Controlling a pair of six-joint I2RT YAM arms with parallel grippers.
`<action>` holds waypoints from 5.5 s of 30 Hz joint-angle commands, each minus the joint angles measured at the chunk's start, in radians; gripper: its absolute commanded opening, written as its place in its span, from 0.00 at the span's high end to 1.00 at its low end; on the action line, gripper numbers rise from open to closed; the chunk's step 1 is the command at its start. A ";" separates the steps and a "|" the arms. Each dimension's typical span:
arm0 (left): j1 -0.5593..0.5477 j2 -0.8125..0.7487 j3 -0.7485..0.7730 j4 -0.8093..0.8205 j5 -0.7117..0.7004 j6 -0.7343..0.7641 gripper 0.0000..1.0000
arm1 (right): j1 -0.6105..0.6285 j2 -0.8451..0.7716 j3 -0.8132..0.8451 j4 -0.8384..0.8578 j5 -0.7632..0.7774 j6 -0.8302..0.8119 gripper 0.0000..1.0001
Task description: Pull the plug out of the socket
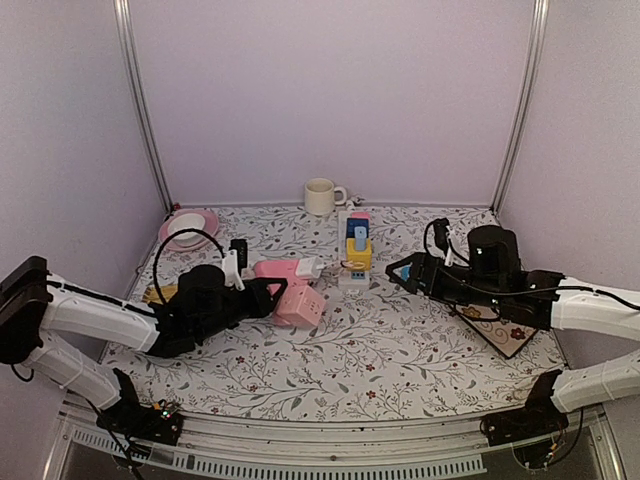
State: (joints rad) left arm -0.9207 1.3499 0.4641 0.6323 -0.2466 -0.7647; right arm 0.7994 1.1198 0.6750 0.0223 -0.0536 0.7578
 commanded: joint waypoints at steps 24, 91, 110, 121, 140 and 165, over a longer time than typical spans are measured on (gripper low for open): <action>0.054 0.197 0.244 0.193 0.162 0.007 1.00 | 0.012 -0.042 0.044 -0.042 0.021 0.048 0.00; -0.321 0.093 0.108 0.092 -0.457 0.129 1.00 | 0.316 0.486 0.031 0.513 0.038 0.230 0.36; -0.341 0.162 0.175 -0.054 -0.599 0.156 1.00 | 0.316 0.345 -0.045 0.415 0.080 0.221 0.86; -0.395 0.255 0.295 -0.104 -0.665 0.243 1.00 | 0.298 0.274 -0.075 0.371 0.028 0.197 0.89; -0.359 0.254 0.274 -0.197 -0.612 0.155 1.00 | 0.242 0.266 -0.099 0.432 -0.108 0.189 0.95; -0.348 0.244 0.248 -0.221 -0.622 0.077 1.00 | 0.171 0.180 -0.152 0.392 -0.131 0.160 0.95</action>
State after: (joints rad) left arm -1.3003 1.6104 0.7441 0.5179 -0.7658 -0.7193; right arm 0.9897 1.3289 0.5278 0.4110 -0.1940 0.9791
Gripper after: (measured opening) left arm 0.290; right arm 0.617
